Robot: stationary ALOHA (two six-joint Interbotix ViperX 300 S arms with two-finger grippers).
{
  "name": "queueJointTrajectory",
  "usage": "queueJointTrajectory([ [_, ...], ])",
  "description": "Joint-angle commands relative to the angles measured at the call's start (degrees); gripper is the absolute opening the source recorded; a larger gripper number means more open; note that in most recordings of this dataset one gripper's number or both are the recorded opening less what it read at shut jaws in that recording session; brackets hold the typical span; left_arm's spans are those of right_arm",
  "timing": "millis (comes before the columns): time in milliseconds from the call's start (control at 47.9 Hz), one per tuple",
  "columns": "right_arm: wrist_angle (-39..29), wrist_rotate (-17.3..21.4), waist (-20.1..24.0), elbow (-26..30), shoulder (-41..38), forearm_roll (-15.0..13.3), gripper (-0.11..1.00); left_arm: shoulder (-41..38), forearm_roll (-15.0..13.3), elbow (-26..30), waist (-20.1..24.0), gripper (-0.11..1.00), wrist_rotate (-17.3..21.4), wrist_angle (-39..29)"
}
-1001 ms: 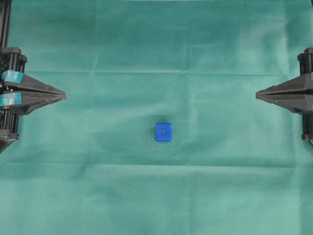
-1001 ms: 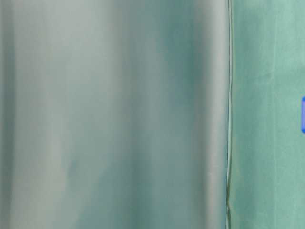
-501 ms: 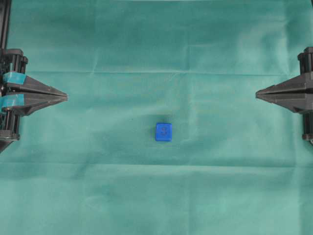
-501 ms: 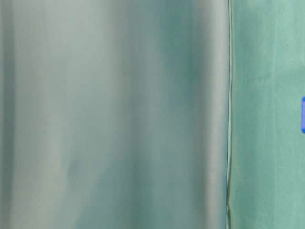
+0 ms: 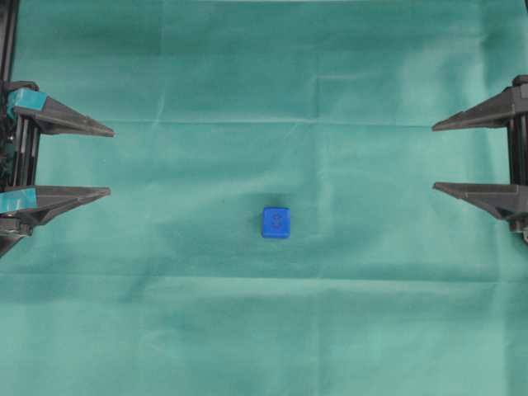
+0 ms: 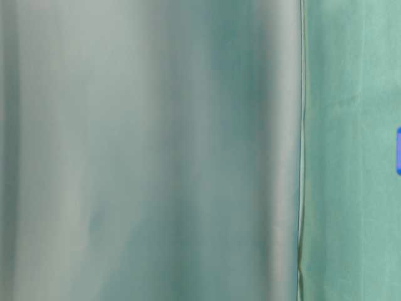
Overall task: Handover the blue block to the right arm after grasping it with the left arm, then place it in the designated position.
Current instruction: 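Open the left gripper at its start position, then move the open left gripper toward the blue cube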
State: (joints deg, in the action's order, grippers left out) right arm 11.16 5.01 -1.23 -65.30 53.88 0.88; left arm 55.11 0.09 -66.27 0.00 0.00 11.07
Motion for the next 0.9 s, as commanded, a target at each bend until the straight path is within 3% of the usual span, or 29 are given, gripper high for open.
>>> queueJointTrajectory([
  [0, -0.1, 0.1, -0.5, 1.5, -0.3, 0.0, 0.93, -0.3, -0.1, 1.5, 0.2, 1.0, -0.1, 0.2],
  [521, -0.3, 0.1, -0.6, 1.5, -0.4, -0.1, 0.93, -1.7, -0.1, 3.0, 0.2, 1.0, 0.0, 0.1],
  [876, -0.3, 0.1, -0.6, 1.5, -0.4, -0.2, 0.93, -9.1, -0.1, 8.2, 0.2, 1.0, 0.0, 0.4],
])
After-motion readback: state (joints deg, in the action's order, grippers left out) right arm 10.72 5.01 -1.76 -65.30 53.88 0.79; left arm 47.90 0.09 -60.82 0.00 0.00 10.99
